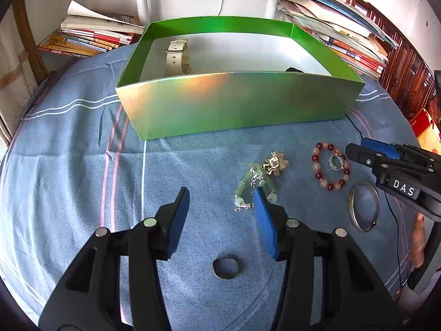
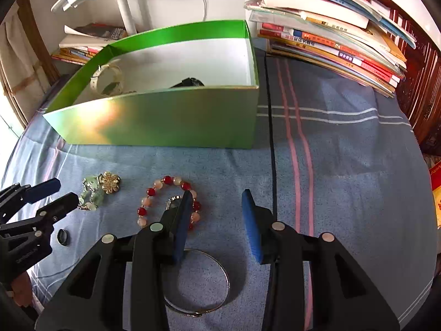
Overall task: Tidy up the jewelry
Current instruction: 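Move the left tool to the green jade bracelet while the right tool approaches the red-and-cream bead bracelet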
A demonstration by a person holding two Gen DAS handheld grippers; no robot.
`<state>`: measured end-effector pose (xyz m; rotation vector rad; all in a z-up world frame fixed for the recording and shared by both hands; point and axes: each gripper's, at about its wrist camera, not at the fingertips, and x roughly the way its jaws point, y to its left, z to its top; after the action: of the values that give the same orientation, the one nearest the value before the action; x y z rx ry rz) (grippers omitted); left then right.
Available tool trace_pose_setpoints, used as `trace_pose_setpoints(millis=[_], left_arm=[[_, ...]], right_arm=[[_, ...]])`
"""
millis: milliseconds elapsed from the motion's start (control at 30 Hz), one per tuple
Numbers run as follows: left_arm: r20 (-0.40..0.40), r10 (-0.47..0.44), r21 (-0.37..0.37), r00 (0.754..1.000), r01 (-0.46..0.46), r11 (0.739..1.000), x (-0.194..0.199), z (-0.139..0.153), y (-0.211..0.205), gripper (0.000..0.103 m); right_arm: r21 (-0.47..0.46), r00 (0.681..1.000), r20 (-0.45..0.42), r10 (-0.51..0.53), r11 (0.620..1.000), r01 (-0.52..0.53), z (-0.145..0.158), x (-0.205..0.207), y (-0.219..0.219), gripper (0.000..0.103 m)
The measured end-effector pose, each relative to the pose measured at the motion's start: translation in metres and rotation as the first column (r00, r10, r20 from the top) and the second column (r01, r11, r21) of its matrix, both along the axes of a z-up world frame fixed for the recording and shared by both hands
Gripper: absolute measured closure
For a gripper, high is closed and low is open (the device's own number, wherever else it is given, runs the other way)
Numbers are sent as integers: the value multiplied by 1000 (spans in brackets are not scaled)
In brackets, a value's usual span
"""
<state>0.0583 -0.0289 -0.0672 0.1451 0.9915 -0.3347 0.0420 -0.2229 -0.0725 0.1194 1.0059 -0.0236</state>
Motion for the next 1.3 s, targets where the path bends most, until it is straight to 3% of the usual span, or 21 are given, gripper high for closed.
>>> trace_pose_setpoints(millis=[233,333,567,733,867,967,1067,1300], left_arm=[[-15,-5,0,1000,5,1000,3,-4,-3,51],[-18,-7,0,1000,7,1000,4,-5,-3,50],[-23,-4,-4,1000,4,1000,6,-6,-3,48],[-32,-2,-2,999,2,1000,8,-9,-3,48],[-32,-1,-3,1000,1,1000,9,-11,-4,48],[-28,7,-6,1000,-7,1000,10,-11,-3,48],[-27,12,1,1000,-12,1000,10,-13,-3,60],[-23,7,-1,1000,-7,1000,6,-12,-6,62]], right_arm=[[-7,994,-21,110,994,-110,-7,-1,31,65],[54,985,-21,171,984,-170,-4,-2,42,65],[28,996,-15,84,996,-83,-1,4,25,65],[42,994,-14,106,994,-105,-6,6,27,65],[-9,993,-10,121,993,-121,-8,7,38,66],[-46,994,0,106,993,-106,-8,8,38,75],[-41,995,4,102,994,-102,-9,6,33,79],[-56,995,21,102,993,-100,-9,5,35,79]])
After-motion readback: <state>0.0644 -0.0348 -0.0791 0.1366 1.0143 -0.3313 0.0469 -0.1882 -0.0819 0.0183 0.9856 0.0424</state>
